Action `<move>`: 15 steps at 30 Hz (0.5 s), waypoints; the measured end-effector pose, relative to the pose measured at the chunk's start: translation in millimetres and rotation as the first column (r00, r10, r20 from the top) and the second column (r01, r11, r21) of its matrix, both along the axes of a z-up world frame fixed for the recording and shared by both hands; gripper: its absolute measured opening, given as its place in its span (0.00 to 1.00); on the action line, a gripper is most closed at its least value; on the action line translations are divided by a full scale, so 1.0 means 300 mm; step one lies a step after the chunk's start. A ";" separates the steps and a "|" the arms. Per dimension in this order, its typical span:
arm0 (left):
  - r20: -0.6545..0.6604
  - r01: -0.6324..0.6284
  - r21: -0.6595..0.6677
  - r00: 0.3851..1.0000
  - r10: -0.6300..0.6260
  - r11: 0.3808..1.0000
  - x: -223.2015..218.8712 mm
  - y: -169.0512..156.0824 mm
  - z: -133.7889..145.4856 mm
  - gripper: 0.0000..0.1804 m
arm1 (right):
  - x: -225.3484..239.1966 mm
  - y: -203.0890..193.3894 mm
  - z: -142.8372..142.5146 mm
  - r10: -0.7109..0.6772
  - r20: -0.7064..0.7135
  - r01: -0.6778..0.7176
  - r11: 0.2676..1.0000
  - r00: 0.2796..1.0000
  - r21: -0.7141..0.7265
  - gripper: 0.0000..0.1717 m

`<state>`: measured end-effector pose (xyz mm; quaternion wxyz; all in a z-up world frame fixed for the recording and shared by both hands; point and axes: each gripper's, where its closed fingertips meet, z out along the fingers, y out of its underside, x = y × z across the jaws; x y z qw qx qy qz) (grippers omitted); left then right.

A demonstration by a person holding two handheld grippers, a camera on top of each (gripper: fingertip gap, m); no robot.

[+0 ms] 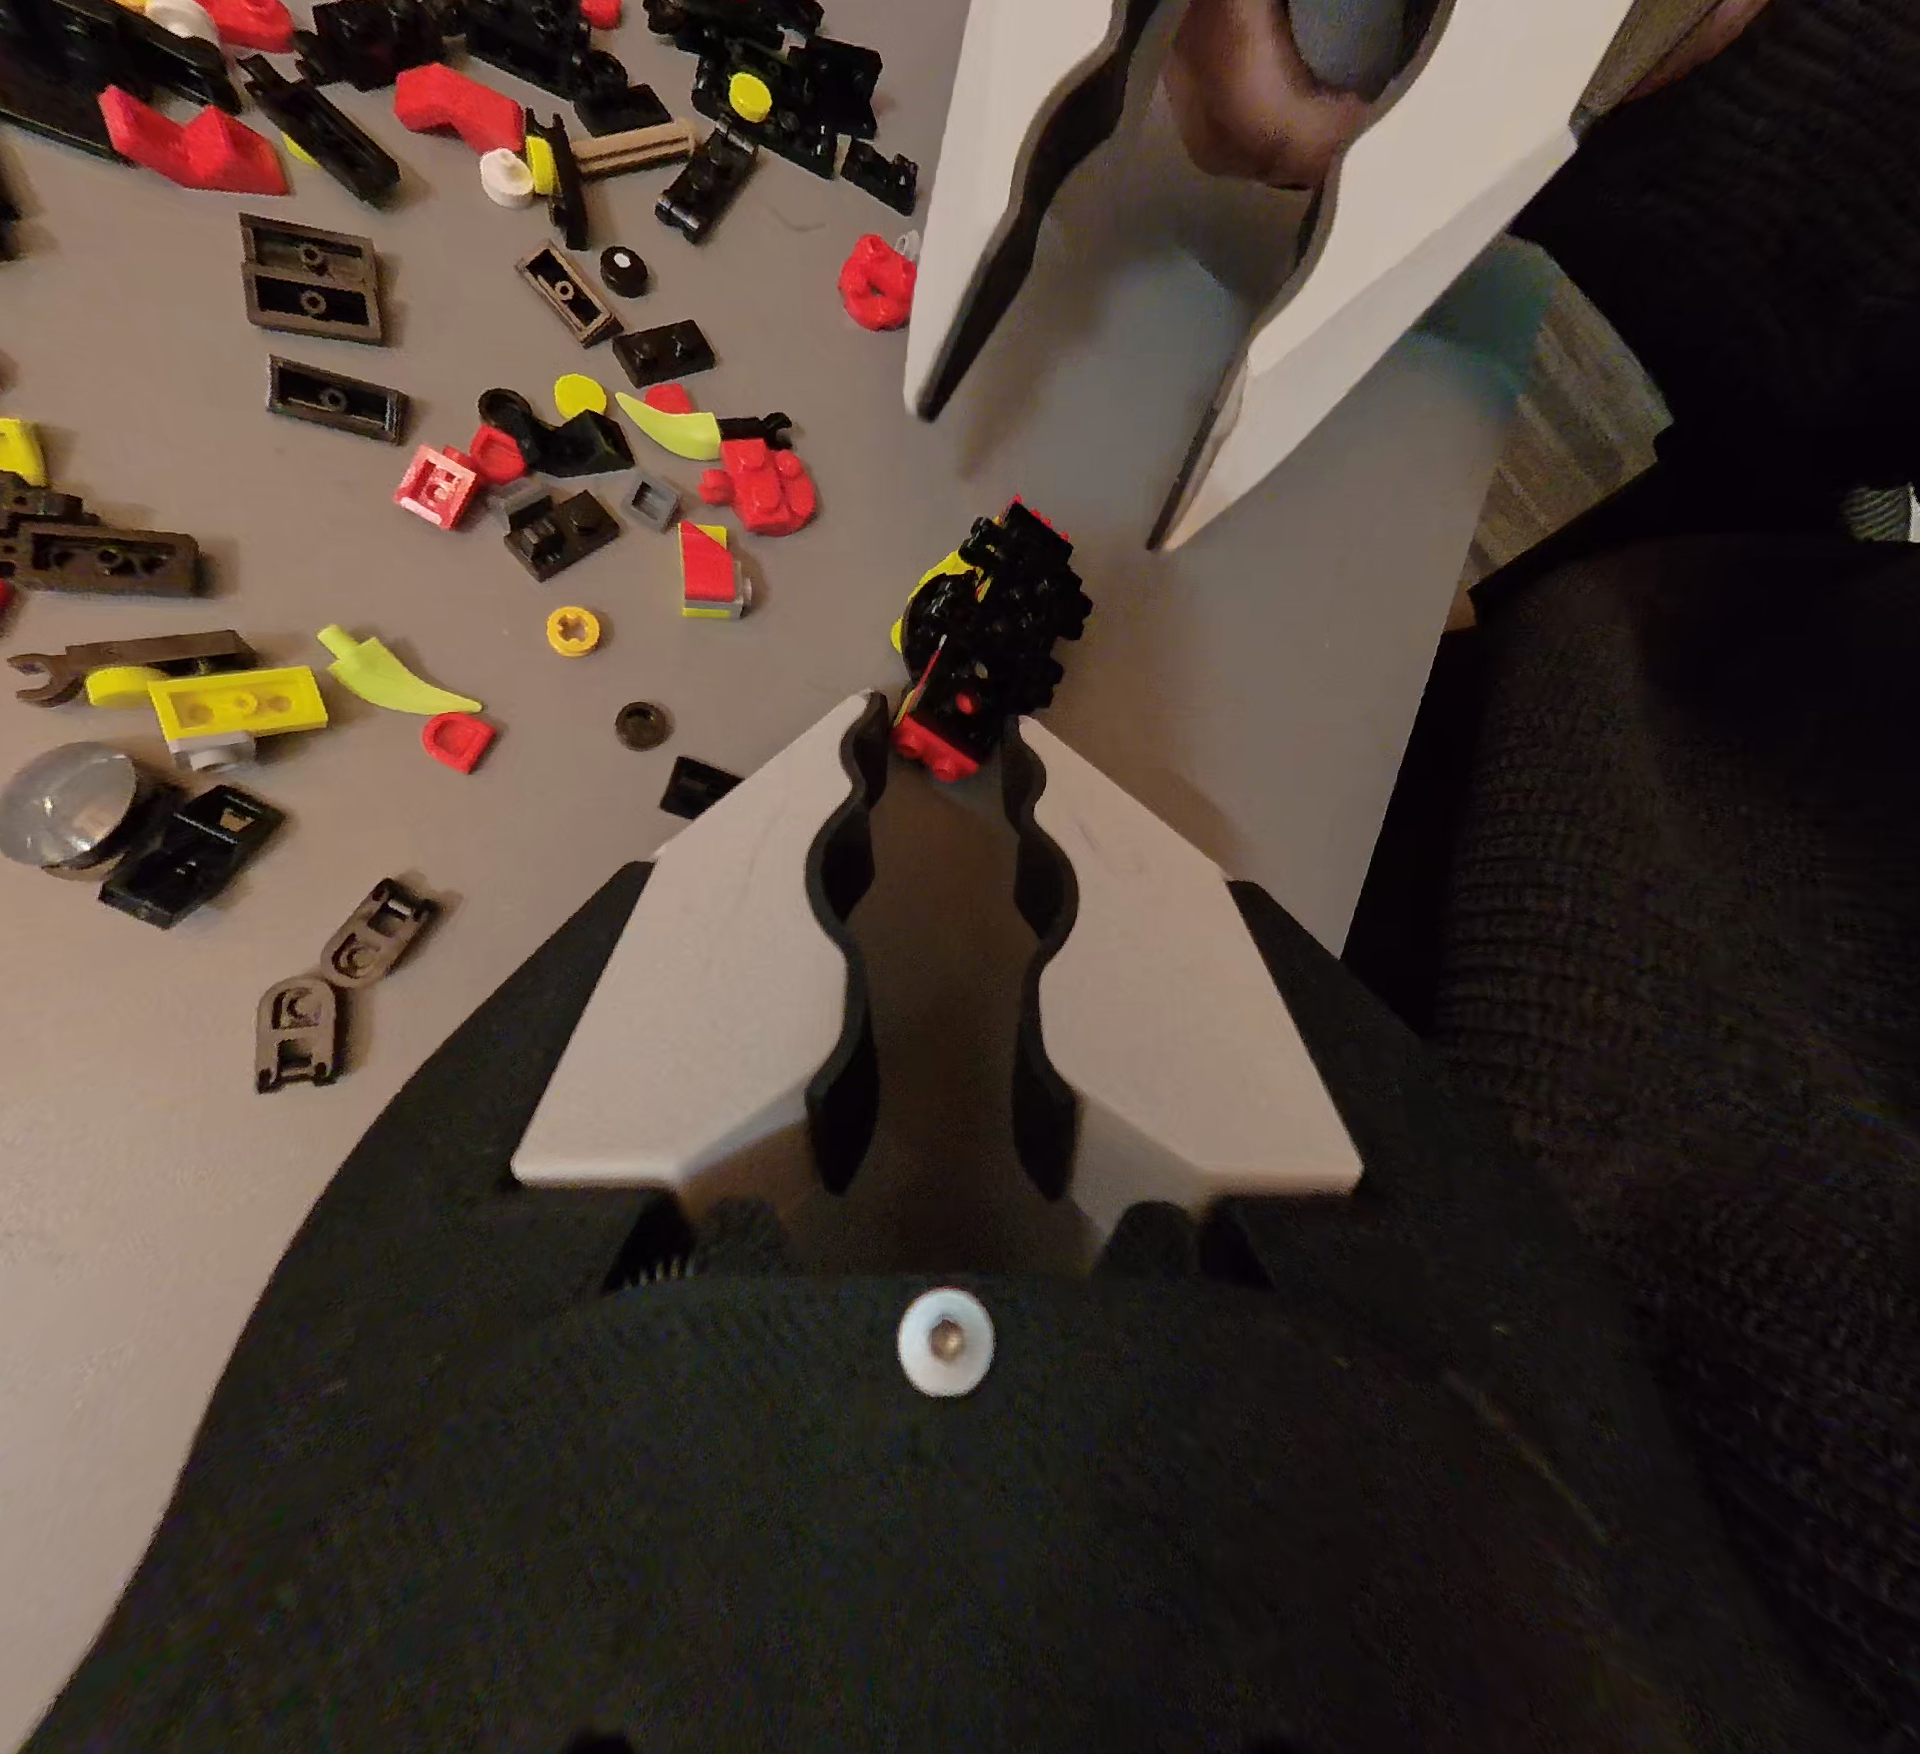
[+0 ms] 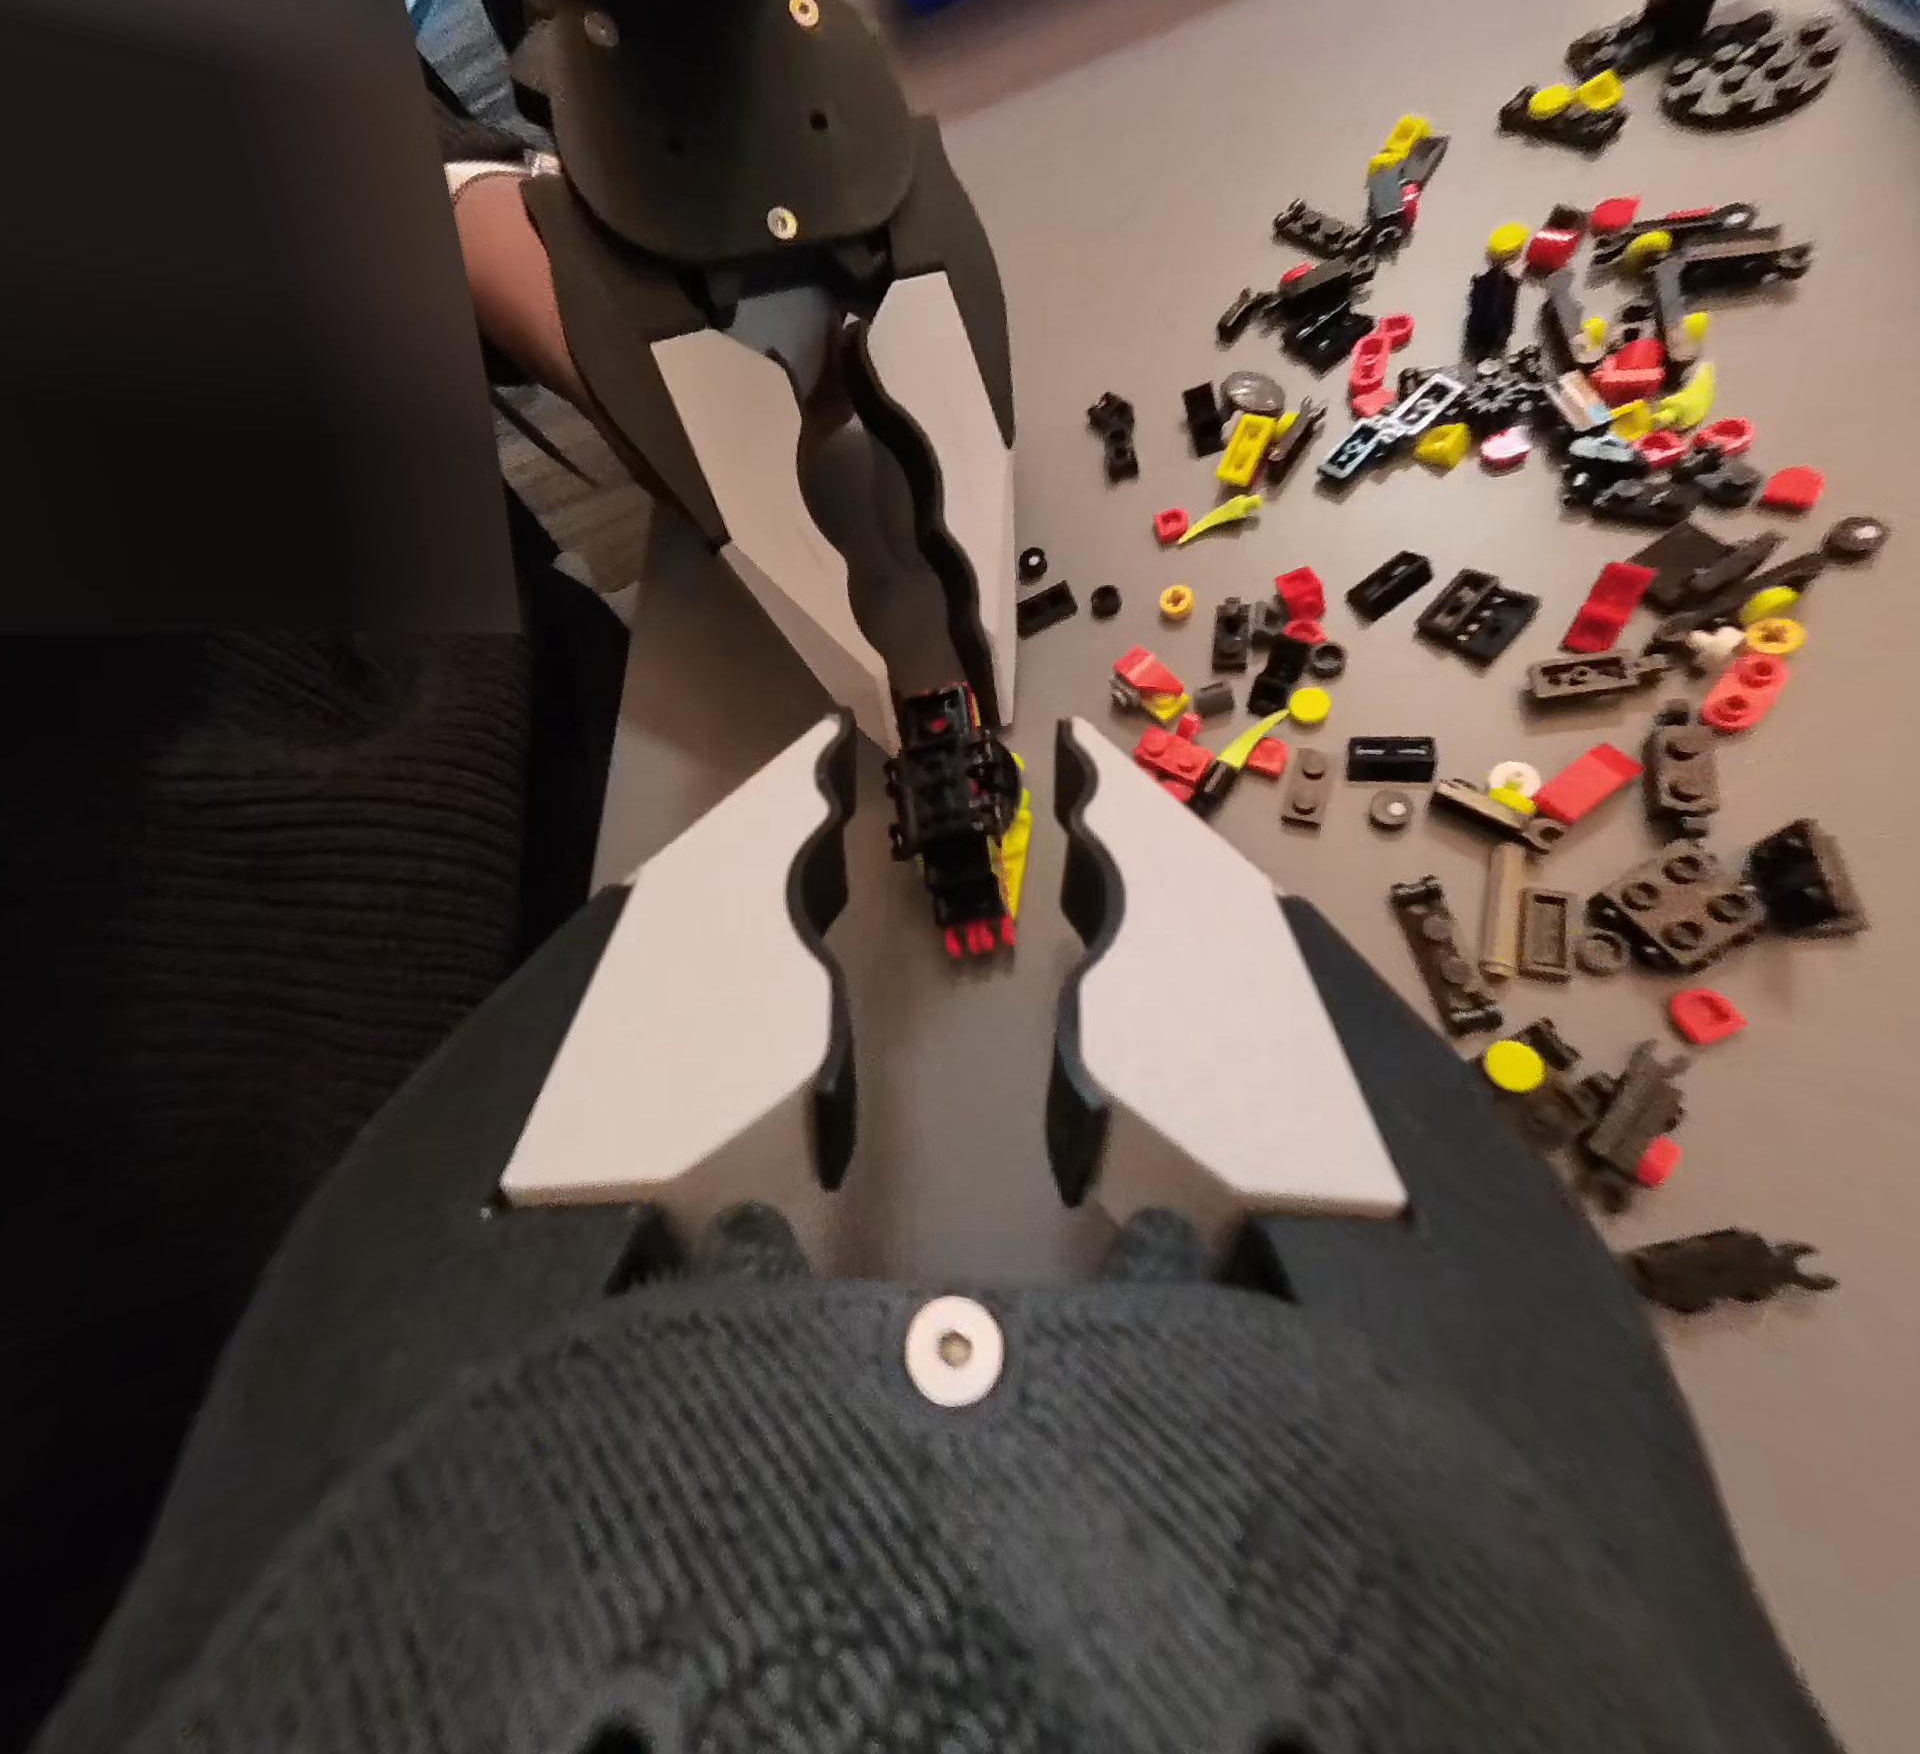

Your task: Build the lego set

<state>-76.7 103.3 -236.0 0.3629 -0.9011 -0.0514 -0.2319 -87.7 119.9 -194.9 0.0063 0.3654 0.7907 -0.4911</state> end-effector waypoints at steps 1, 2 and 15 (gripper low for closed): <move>-0.004 -0.001 0.001 1.000 0.001 1.000 -0.002 0.000 0.000 0.11 | -0.001 0.003 -0.002 -0.003 -0.008 0.003 1.000 1.000 0.002 0.21; -0.006 -0.002 0.001 1.000 0.002 1.000 -0.004 -0.001 0.000 0.11 | 0.000 0.005 -0.005 -0.004 -0.008 0.004 1.000 1.000 0.001 0.21; 0.005 -0.003 0.047 1.000 0.002 0.999 -0.010 -0.004 0.033 0.10 | -0.004 0.018 -0.039 -0.025 0.015 0.026 1.000 1.000 -0.012 0.24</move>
